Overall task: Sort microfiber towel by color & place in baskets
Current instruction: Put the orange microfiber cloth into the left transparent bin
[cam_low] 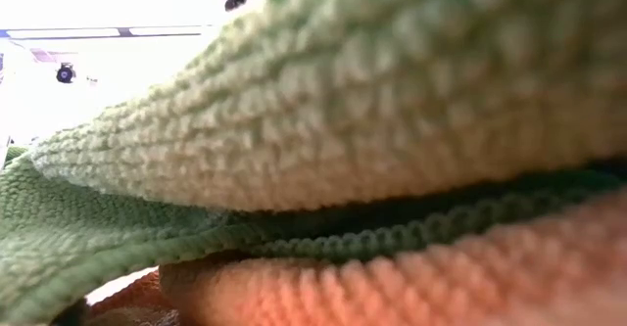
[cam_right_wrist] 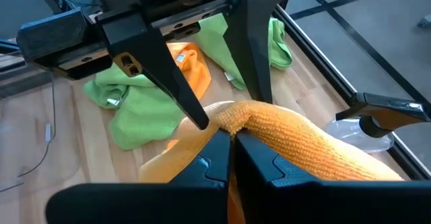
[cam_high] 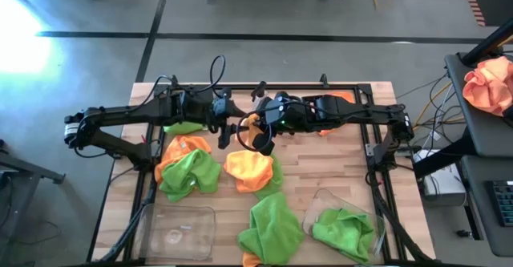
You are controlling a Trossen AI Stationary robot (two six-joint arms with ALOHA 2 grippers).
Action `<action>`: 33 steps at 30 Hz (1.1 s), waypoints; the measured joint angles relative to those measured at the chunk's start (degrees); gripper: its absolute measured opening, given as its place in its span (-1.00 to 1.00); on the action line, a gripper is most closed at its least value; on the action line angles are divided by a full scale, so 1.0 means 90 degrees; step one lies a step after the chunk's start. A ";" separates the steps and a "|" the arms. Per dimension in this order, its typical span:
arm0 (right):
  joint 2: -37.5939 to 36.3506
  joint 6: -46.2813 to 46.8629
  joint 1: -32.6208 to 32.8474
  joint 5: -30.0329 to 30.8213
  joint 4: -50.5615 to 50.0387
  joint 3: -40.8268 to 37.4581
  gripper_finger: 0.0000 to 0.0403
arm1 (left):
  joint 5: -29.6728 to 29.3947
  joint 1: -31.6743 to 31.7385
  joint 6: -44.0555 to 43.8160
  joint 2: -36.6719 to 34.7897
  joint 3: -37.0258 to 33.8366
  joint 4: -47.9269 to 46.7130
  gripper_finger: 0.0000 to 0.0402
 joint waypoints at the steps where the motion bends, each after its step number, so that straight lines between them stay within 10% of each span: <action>1: 0.0000 0.0000 0.0000 0.0000 0.0000 0.0000 -0.95 | 0.0000 0.0000 -0.0002 0.0000 0.0000 0.0002 -0.20; 16: 0.0004 -0.0002 0.0000 0.0005 -0.0001 0.0002 -0.95 | 0.0000 0.0000 -0.0005 0.0000 0.0000 0.0000 -0.96; 33: 0.0007 -0.0347 0.0000 0.0217 -0.0007 0.0010 -0.56 | -0.0002 0.0002 -0.0007 0.0000 0.0000 -0.0007 -0.96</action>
